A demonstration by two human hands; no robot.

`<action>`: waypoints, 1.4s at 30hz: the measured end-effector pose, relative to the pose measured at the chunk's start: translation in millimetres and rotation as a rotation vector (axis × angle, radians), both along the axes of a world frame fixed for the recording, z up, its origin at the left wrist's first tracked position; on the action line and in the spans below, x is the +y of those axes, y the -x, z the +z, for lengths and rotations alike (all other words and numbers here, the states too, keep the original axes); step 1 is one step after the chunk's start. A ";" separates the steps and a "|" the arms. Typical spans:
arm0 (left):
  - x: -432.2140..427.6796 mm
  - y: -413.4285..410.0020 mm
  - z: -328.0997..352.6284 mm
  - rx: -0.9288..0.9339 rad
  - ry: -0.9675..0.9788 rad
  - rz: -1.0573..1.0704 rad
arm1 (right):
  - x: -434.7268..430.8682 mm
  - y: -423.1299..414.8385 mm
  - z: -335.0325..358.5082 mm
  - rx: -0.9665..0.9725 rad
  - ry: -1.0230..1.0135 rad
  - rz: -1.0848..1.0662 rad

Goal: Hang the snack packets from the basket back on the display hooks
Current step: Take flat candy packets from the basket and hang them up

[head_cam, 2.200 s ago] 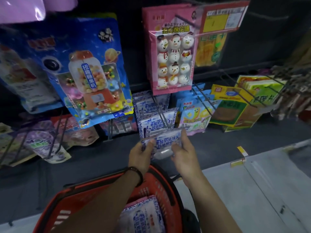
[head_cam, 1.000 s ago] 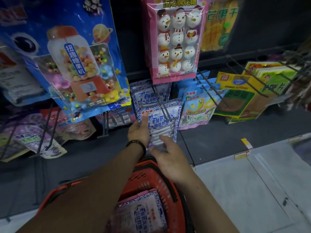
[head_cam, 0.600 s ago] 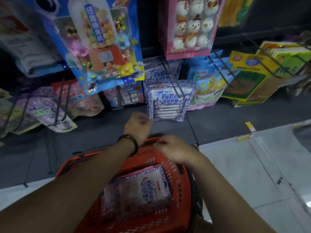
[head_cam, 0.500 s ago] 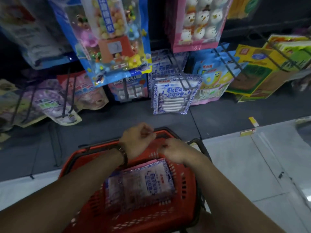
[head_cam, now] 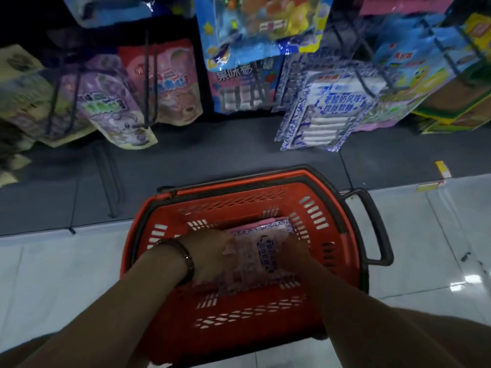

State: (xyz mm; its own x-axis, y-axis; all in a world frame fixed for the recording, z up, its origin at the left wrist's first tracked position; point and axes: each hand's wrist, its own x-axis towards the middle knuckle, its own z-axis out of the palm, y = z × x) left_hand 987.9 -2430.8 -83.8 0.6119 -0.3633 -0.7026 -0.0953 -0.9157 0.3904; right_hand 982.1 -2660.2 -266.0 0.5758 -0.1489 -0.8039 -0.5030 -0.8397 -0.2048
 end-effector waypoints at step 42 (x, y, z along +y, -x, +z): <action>-43.0 43.3 81.8 -0.257 0.870 1.156 | -54.4 -27.3 264.0 -0.689 -0.880 -0.221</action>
State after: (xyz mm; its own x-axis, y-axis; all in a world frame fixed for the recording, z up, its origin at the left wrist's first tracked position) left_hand 944.6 -2473.8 -2.0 0.9215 0.1626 -0.3526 0.3603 -0.0197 0.9326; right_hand 1009.4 -2714.6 -2.0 0.9667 0.1567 -0.2024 -0.1745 -0.1749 -0.9690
